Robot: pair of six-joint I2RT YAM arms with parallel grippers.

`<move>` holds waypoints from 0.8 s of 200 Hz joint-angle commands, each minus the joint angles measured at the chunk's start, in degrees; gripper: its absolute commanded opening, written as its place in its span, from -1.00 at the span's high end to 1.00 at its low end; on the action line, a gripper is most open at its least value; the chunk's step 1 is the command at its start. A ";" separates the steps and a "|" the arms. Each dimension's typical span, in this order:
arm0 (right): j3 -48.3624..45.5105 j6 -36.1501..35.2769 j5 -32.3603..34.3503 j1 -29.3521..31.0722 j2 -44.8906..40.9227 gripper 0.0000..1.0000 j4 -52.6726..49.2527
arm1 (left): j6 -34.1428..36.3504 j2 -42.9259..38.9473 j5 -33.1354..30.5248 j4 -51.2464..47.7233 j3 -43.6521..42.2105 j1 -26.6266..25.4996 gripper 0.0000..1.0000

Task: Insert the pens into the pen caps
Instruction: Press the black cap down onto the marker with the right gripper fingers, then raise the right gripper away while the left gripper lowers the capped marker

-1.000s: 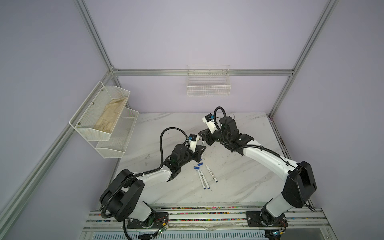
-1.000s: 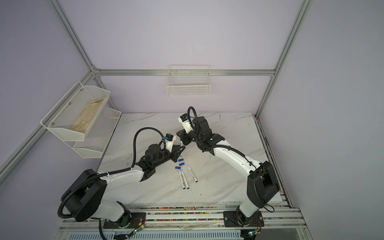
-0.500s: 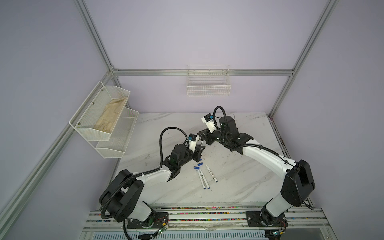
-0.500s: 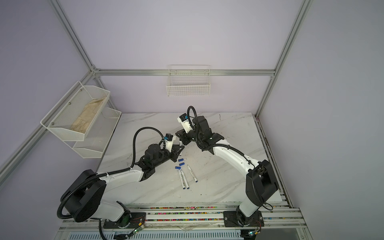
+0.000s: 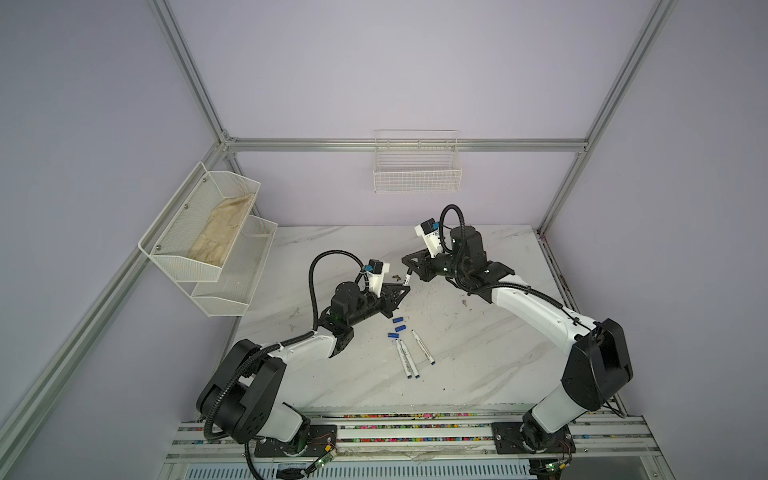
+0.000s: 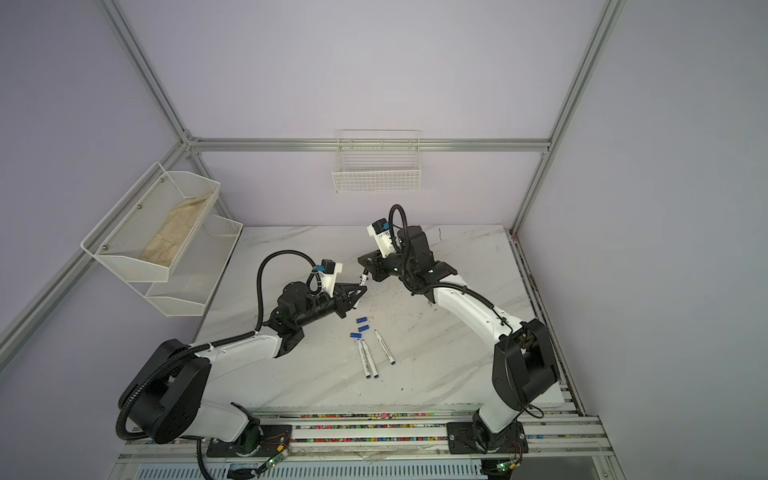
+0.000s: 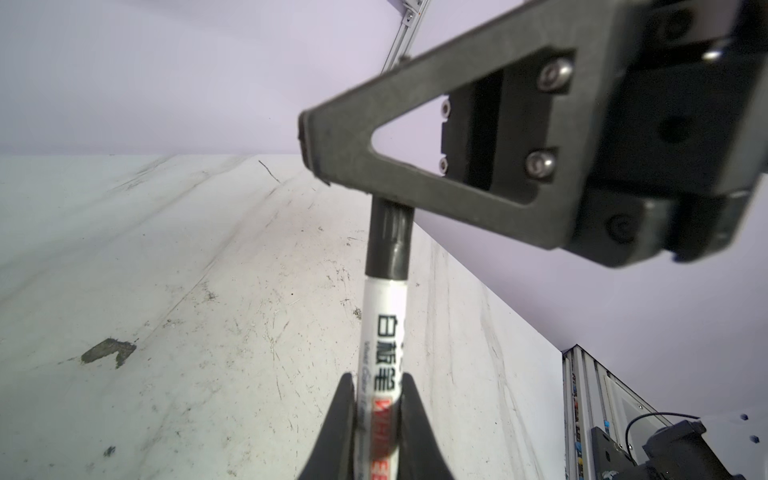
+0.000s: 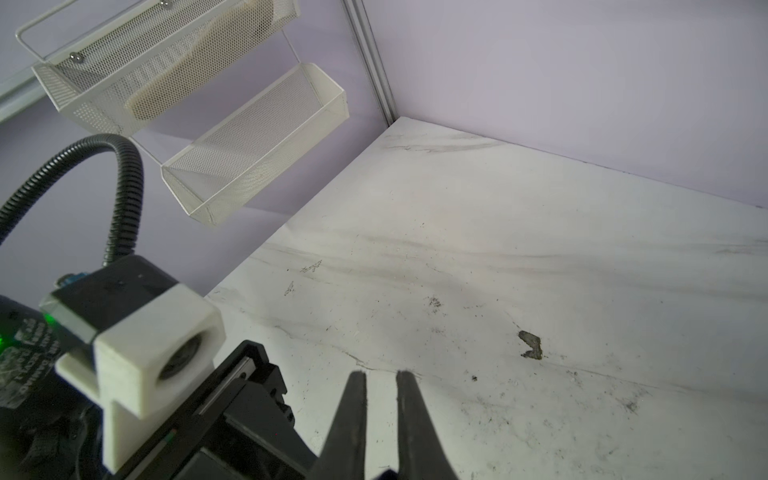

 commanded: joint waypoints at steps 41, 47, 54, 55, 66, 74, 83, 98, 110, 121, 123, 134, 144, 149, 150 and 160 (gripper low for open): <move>-6.16 -5.15 -3.92 4.19 -0.03 1.00 -25.90 | -0.87 -7.44 -22.81 14.05 10.43 5.91 1.00; -6.21 -5.23 -3.76 4.57 0.09 1.00 -25.85 | -0.13 -7.33 -23.71 12.95 10.50 5.23 1.00; -6.21 -5.39 -3.58 4.78 0.16 1.00 -25.80 | 0.67 -7.22 -24.77 11.54 10.45 4.45 1.00; -6.21 -5.36 -3.53 4.79 0.17 1.00 -25.78 | 0.77 -7.22 -24.98 11.36 10.49 4.30 1.00; -6.01 -5.36 -3.79 4.75 0.21 1.00 -25.39 | 1.92 -7.05 -27.58 9.30 10.30 3.08 1.00; -5.75 -5.08 -3.74 4.63 -0.26 1.00 -24.76 | 2.49 -6.96 -28.66 7.97 10.06 2.42 1.00; -5.41 -4.27 -3.67 4.24 -1.06 1.00 -23.37 | 2.68 -6.79 -29.63 6.84 9.46 1.68 1.00; -5.32 -2.30 -5.79 2.51 -2.84 1.00 -19.92 | 2.13 -6.43 -30.46 5.34 8.18 0.75 1.00; -5.29 -0.34 -7.16 0.88 -4.41 1.00 -16.75 | 1.40 -5.96 -30.90 4.74 6.58 -0.01 1.00; -5.19 1.13 -8.42 -0.47 -5.67 1.00 -14.21 | 0.40 -5.37 -31.10 4.36 5.27 -0.82 1.00; -5.14 1.41 -8.60 -0.79 -5.88 1.00 -13.80 | 0.31 -5.26 -31.09 4.29 5.03 -1.03 1.00; -5.10 3.33 -9.57 -1.99 -6.85 0.94 -11.04 | -0.29 -4.52 -31.69 3.65 3.76 -2.13 1.00; -4.98 5.19 -10.68 -3.17 -7.72 0.54 -8.36 | -1.85 -3.56 -32.60 3.06 2.71 -3.00 1.00; -5.05 6.56 -10.82 -3.72 -8.29 0.38 -6.53 | -3.03 -3.00 -32.83 2.99 2.13 -3.22 1.00; -5.05 6.90 -10.88 -3.81 -8.41 0.35 -6.17 | -3.24 -2.87 -32.88 3.00 2.02 -3.23 1.00; -5.63 9.54 -11.12 -4.77 -9.77 0.14 -1.99 | -4.99 -1.91 -33.23 2.93 1.03 -3.44 1.00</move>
